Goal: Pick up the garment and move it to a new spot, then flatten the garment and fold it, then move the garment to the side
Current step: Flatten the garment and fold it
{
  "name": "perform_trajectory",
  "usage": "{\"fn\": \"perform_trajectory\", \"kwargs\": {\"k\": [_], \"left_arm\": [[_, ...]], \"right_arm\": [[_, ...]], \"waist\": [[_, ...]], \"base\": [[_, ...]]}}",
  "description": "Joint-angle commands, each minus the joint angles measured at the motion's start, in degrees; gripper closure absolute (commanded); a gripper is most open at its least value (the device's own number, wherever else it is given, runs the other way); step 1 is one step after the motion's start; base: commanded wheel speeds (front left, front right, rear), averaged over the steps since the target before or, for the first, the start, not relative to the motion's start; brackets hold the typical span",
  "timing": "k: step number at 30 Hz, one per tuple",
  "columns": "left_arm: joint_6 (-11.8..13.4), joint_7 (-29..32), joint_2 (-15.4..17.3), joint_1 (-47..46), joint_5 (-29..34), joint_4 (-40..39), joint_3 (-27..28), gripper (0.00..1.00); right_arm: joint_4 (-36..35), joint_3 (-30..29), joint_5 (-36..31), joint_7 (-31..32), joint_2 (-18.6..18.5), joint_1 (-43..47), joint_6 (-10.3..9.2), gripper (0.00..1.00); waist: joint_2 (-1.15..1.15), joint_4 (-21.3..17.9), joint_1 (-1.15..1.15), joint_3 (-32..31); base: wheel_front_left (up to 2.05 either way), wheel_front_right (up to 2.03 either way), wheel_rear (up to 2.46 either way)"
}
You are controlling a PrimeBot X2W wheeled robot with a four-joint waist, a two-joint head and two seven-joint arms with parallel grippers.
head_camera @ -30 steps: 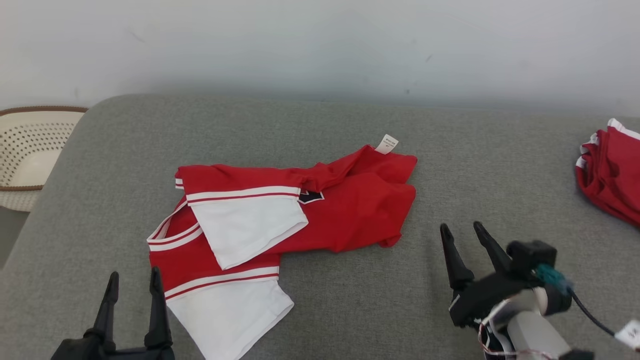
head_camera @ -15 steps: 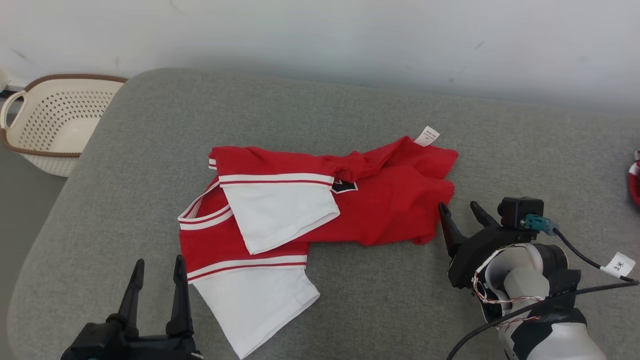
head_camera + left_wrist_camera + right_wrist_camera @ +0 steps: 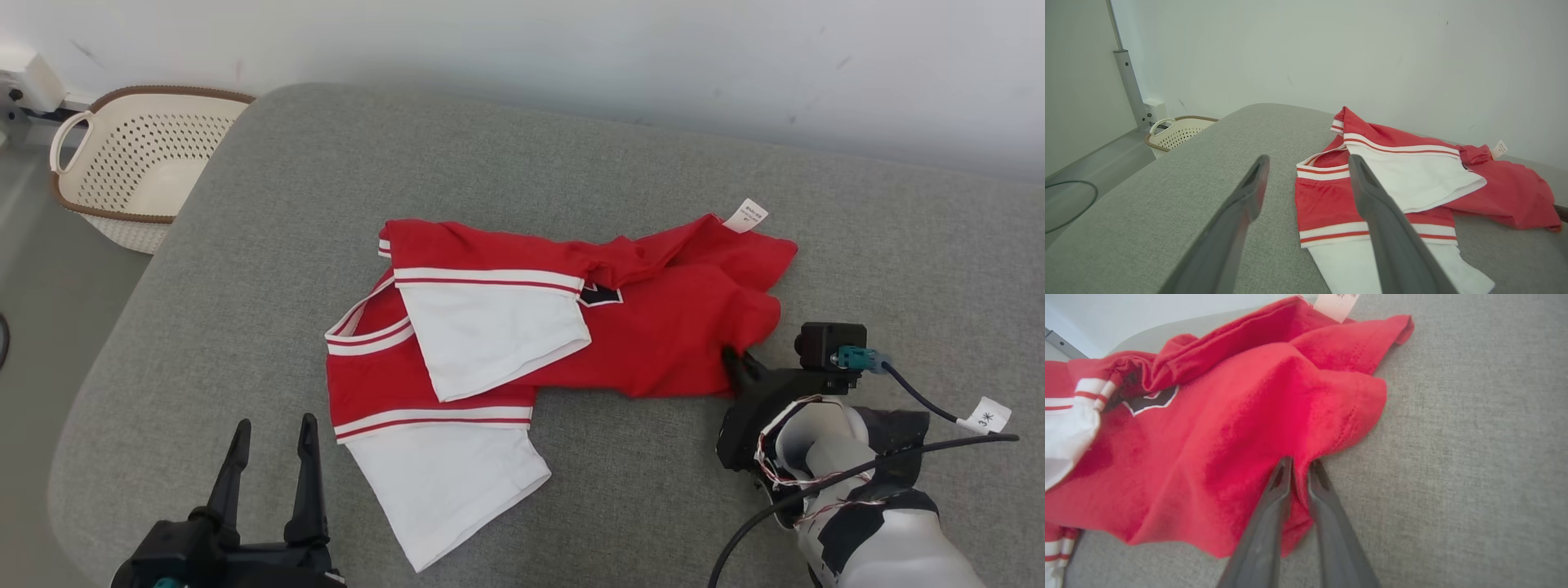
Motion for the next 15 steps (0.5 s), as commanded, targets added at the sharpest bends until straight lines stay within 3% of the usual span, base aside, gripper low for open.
{"fn": "perform_trajectory", "kwargs": {"k": [1,9,15], "left_arm": [[0.32,-0.19,0.03,-0.56,-0.51,0.3,-0.09,0.0],[0.37,-0.19,0.02,1.2,0.08,0.67,0.73,0.0],[0.07,-0.19,0.03,2.59,0.2,0.95,1.12,0.0]], "right_arm": [[0.16,1.18,0.93,-1.5,-0.36,-0.65,-0.02,1.0],[-2.49,5.65,2.98,-4.78,-1.65,0.9,-0.02,1.0],[-9.21,9.92,5.05,-6.09,-4.06,3.24,-0.02,1.0]], "waist": [[0.0,0.0,0.0,-0.11],[0.0,-1.79,0.0,-2.49],[0.0,-4.34,0.0,-4.73]], "base": [[0.0,0.0,0.0],[0.0,0.0,0.0],[0.0,0.0,0.0]]}}
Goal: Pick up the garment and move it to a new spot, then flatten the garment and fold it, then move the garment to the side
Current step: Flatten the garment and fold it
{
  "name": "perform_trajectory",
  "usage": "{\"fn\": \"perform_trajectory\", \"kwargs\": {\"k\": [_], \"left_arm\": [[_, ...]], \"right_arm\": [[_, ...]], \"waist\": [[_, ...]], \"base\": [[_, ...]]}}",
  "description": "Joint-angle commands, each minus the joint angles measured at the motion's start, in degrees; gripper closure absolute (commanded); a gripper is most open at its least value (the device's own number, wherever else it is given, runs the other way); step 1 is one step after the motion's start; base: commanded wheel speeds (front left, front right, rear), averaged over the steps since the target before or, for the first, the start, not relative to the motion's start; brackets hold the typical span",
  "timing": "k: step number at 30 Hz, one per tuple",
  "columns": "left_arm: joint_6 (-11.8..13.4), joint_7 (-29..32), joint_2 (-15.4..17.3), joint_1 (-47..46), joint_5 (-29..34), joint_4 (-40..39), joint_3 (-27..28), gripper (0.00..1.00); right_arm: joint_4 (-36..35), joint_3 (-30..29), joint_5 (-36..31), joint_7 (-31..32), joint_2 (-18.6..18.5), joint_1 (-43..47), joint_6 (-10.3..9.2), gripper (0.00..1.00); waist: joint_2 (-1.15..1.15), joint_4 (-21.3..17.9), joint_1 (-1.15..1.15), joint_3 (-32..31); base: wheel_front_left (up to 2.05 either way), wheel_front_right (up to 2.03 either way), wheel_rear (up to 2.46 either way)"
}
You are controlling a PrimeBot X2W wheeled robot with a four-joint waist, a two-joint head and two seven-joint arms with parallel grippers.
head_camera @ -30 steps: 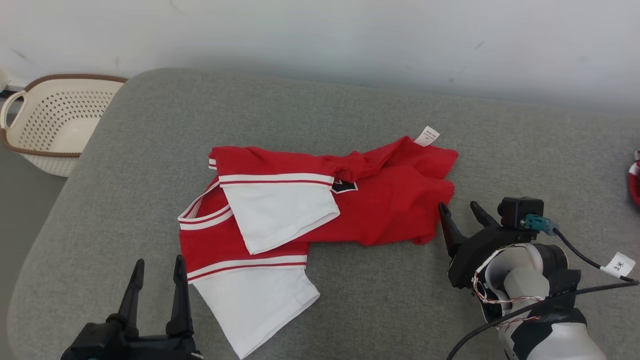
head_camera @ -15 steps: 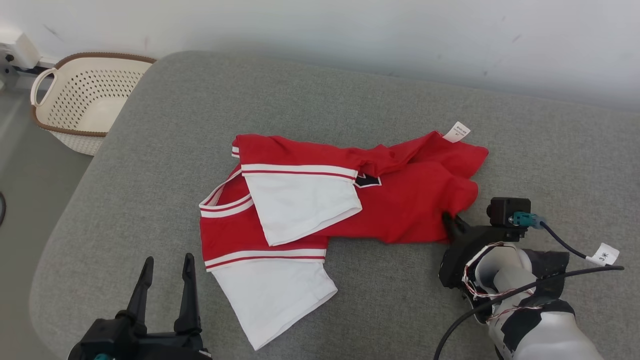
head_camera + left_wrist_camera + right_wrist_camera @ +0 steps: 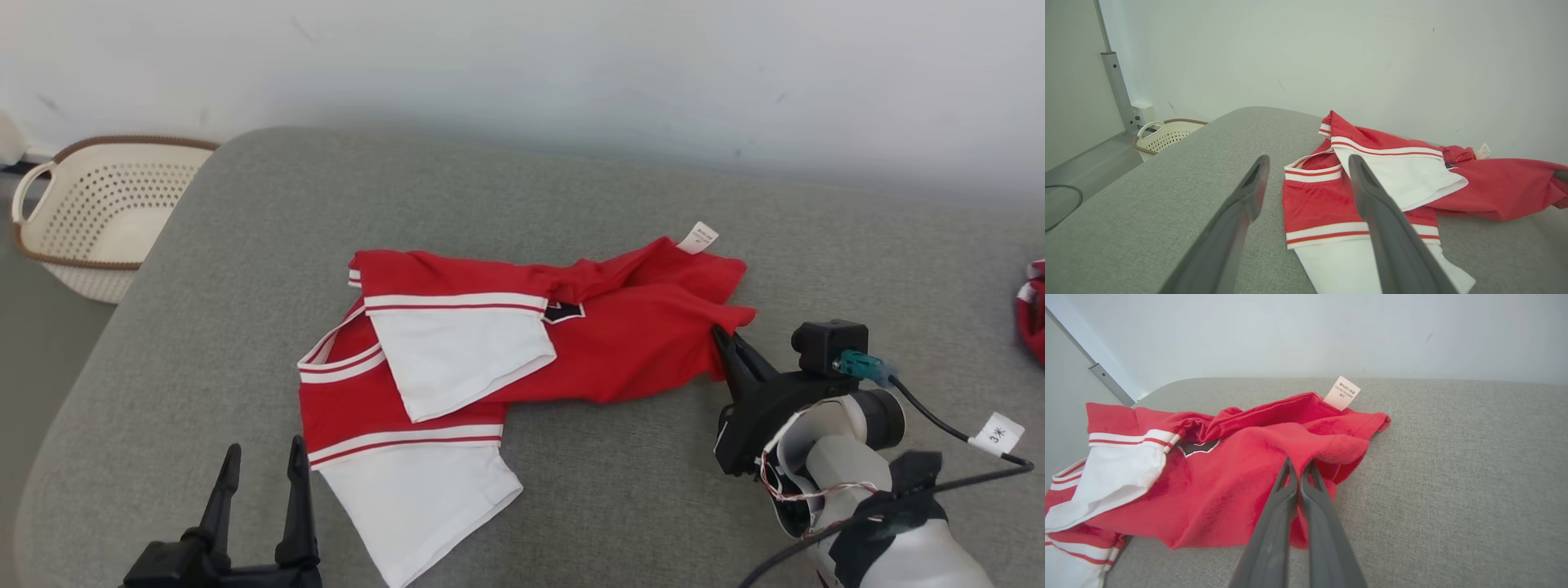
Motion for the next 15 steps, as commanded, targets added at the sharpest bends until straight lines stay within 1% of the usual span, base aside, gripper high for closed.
{"fn": "perform_trajectory", "kwargs": {"k": [1,6,9,11,15], "left_arm": [[-0.15,-0.19,0.05,1.26,-0.03,0.15,0.28,0.0],[-0.25,-0.19,0.04,2.48,0.14,0.31,0.97,0.0],[-0.22,-0.19,0.04,2.99,0.22,0.15,1.48,0.0],[-0.28,-0.19,0.03,3.53,0.22,0.06,1.68,0.0],[-0.42,-0.19,0.03,3.95,0.16,-0.03,2.1,0.0]], "right_arm": [[-1.44,0.81,0.71,-0.49,-0.81,1.51,-0.02,1.0],[-8.36,2.8,2.32,-0.28,-4.41,5.0,-0.02,1.0],[-13.02,2.64,3.0,0.44,-7.0,7.61,-0.02,1.0],[-16.52,1.66,3.88,1.22,-8.23,9.87,-0.02,1.0],[-24.35,-1.29,2.74,3.61,-11.24,14.47,-0.02,1.0]], "waist": [[0.0,-1.75,0.0,-1.6],[0.0,-3.7,0.0,-2.85],[0.0,-4.72,0.0,-3.33],[0.0,-5.28,0.0,-3.53],[0.0,-6.34,0.0,-3.63]], "base": [[0.0,0.0,0.0],[0.0,0.0,0.0],[0.0,0.0,0.0],[0.0,0.0,0.0],[0.0,0.0,0.0]]}}
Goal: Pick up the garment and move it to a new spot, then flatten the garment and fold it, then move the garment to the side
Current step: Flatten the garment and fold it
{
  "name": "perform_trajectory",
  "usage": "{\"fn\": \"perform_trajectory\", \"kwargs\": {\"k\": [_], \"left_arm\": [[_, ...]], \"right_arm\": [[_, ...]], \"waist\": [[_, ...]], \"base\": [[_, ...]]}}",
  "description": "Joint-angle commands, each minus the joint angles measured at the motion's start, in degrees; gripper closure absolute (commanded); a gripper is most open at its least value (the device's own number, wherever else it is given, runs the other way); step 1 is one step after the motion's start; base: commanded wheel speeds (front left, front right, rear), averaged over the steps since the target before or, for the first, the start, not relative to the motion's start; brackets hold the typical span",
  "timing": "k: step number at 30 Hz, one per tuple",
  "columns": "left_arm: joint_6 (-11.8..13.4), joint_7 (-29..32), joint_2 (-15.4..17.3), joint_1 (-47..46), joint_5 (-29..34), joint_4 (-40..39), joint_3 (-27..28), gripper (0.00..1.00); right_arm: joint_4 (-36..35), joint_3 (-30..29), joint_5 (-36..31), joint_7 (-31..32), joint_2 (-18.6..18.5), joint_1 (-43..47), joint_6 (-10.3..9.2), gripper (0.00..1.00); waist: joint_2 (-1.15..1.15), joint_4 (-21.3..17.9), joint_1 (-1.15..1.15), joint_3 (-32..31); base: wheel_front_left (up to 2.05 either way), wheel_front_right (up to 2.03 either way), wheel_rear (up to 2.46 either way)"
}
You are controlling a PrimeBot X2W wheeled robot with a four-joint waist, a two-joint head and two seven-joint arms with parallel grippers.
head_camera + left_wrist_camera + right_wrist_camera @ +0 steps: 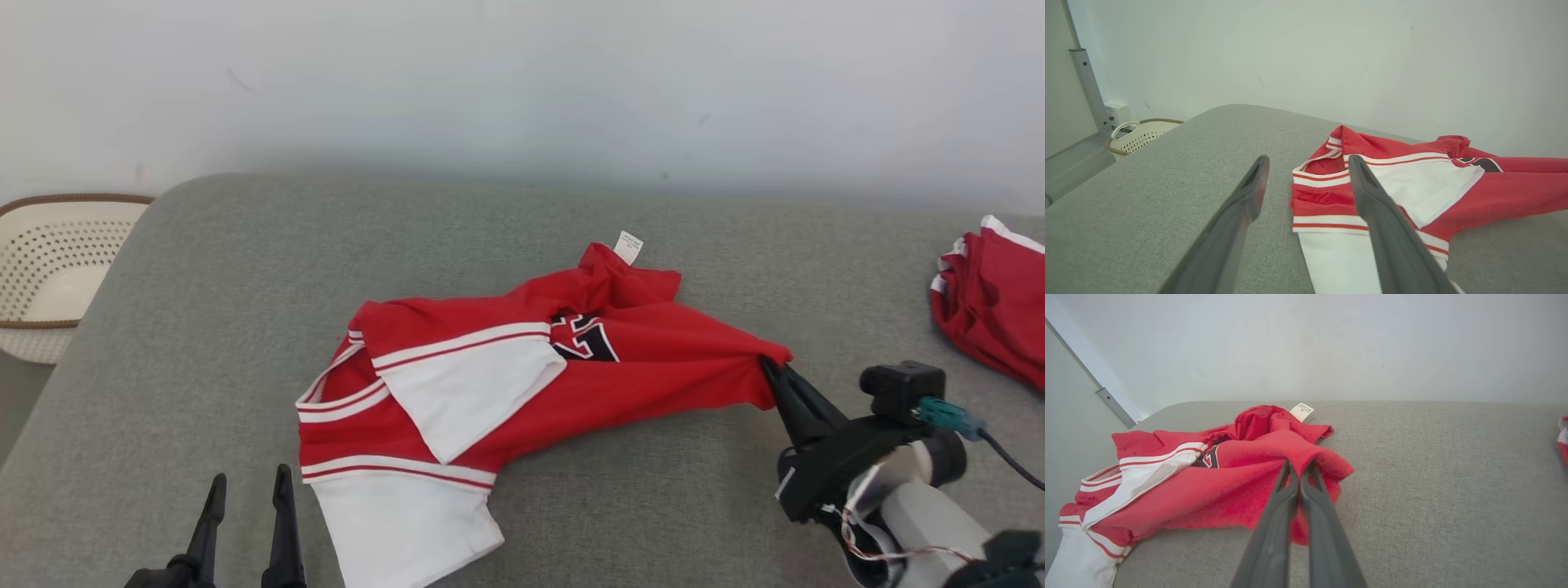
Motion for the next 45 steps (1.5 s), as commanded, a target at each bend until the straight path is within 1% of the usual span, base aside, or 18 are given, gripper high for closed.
{"fn": "perform_trajectory", "kwargs": {"k": [1,4,6,10,14,16,19,22,28,32,37,38,39,45], "left_arm": [[-0.09,-0.19,0.03,0.82,-0.01,-0.01,0.27,0.0],[-0.44,-0.19,0.04,0.89,-0.01,0.25,0.52,0.0],[-0.2,-0.19,0.02,0.98,-0.06,0.2,0.36,0.0],[0.18,-0.19,0.03,1.38,-0.17,-0.36,0.17,0.0],[0.24,-0.19,0.04,1.22,-0.47,-0.4,0.08,0.0],[0.22,-0.19,0.03,0.9,-0.66,-0.35,-0.01,0.0],[0.21,-0.19,0.04,0.33,-0.85,-0.2,-0.41,0.0],[0.24,-0.19,0.04,0.11,-1.05,-0.08,-0.62,0.0],[0.32,-0.19,0.03,-0.12,-1.02,-0.13,-0.76,0.0],[0.26,-0.19,0.04,-0.35,-0.83,-0.18,-0.68,0.0],[0.29,-0.19,0.04,-1.25,-1.02,0.0,-1.19,0.0],[0.29,-0.19,0.04,-1.25,-1.02,0.0,-1.19,0.0],[0.3,-0.19,0.03,-1.51,-1.17,0.13,-1.69,0.0],[0.3,-0.19,0.04,-2.59,-1.38,0.8,-2.57,0.0]], "right_arm": [[-2.64,-1.4,-1.08,0.88,-1.02,1.98,-0.02,1.0],[-9.48,-5.64,-2.72,3.8,-1.68,6.59,-0.02,1.0],[-14.66,-8.97,-4.57,6.57,-1.77,10.01,-0.02,1.0],[-26.33,-15.77,-9.36,13.45,-0.24,17.38,-0.02,1.0],[-37.27,-21.1,-13.63,20.57,2.35,23.66,-0.02,1.0],[-40.59,-22.67,-14.87,23.65,3.54,26.29,-0.02,1.0],[-42.52,-24.07,-15.08,26.57,5.04,28.87,-0.02,1.0],[-41.72,-24.68,-14.55,27.42,6.01,30.38,-0.02,1.0],[-38.54,-24.04,-14.57,25.34,6.43,28.75,-0.02,1.0],[-36.44,-22.6,-14.6,24.08,5.72,25.1,-0.02,1.0],[-30.97,-19.57,-14.99,22.77,3.97,17.2,-0.02,1.0],[-30.97,-19.57,-14.99,22.77,3.97,17.2,-0.02,1.0],[-27.68,-18.36,-14.34,22.34,3.74,13.57,-0.02,1.0],[-15.36,-14.33,-12.14,19.69,3.09,2.99,-0.02,1.0]], "waist": [[0.0,-0.84,0.0,-0.29],[0.0,-1.32,0.0,-0.5],[0.0,-1.54,0.0,-0.65],[0.0,-1.99,0.0,-0.69],[0.0,-2.13,0.0,-0.54],[0.0,-2.09,0.0,-0.37],[0.0,-1.81,0.0,-0.04],[0.0,-1.52,0.0,0.31],[0.0,-1.06,0.0,1.1],[0.0,-1.01,0.0,1.77],[0.0,-0.55,0.0,2.66],[0.0,-0.55,0.0,2.66],[0.0,-0.14,0.0,2.97],[0.0,1.64,0.0,3.68]], "base": [[0.0,0.0,0.0],[0.0,0.0,0.0],[0.0,0.0,0.0],[0.0,0.0,0.0],[0.0,0.0,0.0],[0.0,0.0,0.0],[0.0,0.0,0.0],[0.0,0.0,0.0],[0.0,0.0,0.0],[0.0,0.0,0.0],[0.0,0.0,0.0],[0.0,0.0,0.0],[0.0,0.0,0.0],[0.0,0.0,0.0]]}}
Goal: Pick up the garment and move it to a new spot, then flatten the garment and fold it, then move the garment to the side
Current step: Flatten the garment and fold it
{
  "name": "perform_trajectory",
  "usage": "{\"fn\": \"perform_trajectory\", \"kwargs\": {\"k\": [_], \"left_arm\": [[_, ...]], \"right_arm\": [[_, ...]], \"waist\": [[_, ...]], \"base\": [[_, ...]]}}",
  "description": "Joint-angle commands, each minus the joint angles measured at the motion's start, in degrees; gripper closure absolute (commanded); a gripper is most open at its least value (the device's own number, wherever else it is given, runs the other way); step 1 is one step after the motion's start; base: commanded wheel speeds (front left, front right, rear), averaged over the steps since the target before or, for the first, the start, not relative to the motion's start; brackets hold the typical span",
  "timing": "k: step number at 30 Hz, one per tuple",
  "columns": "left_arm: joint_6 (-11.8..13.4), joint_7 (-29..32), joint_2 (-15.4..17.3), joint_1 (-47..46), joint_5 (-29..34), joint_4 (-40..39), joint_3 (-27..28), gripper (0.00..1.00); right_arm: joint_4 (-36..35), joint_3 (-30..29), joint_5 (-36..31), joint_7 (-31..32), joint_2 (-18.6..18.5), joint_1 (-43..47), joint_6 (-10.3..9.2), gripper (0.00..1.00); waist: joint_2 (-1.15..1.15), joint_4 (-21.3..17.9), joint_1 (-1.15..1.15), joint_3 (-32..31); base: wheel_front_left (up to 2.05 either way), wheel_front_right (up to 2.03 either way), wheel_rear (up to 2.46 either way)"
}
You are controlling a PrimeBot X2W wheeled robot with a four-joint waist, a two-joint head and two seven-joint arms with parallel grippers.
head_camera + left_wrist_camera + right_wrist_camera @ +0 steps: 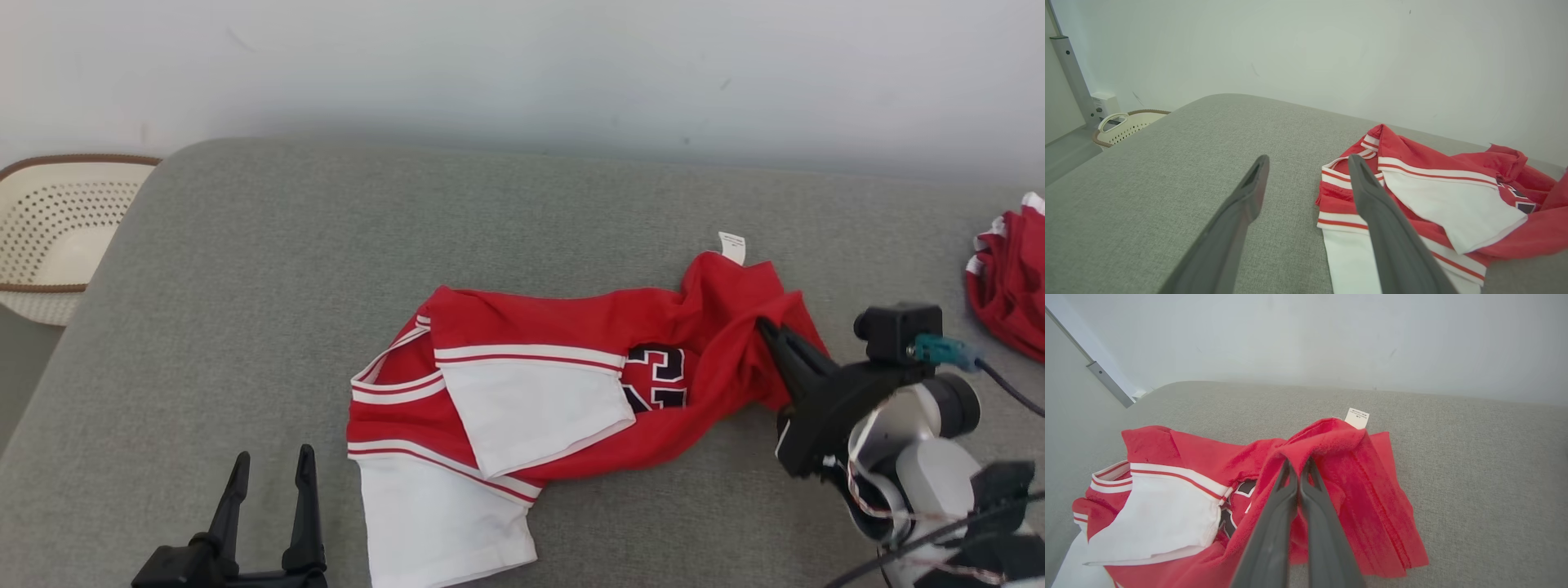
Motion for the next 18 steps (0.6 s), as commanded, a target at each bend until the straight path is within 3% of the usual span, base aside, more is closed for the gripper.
{"fn": "perform_trajectory", "kwargs": {"k": [1,7,18], "left_arm": [[0.12,-0.19,0.04,-0.28,-0.33,0.25,0.04,0.0],[0.01,-0.19,0.04,-1.06,-0.57,0.5,-0.56,0.0],[0.0,-0.19,0.04,-1.77,-0.66,0.86,-1.01,0.0]], "right_arm": [[1.4,0.34,0.68,-0.89,-0.12,-1.54,-0.02,1.0],[15.25,4.19,1.84,-4.46,-0.4,-9.27,-0.02,1.0],[35.35,10.19,4.25,-13.14,2.33,-18.41,-0.02,1.0]], "waist": [[0.0,0.86,0.0,0.34],[0.0,2.83,0.0,1.0],[0.0,4.77,0.0,2.22]], "base": [[0.0,0.0,0.0],[0.0,0.0,0.0],[0.0,0.0,0.0]]}}
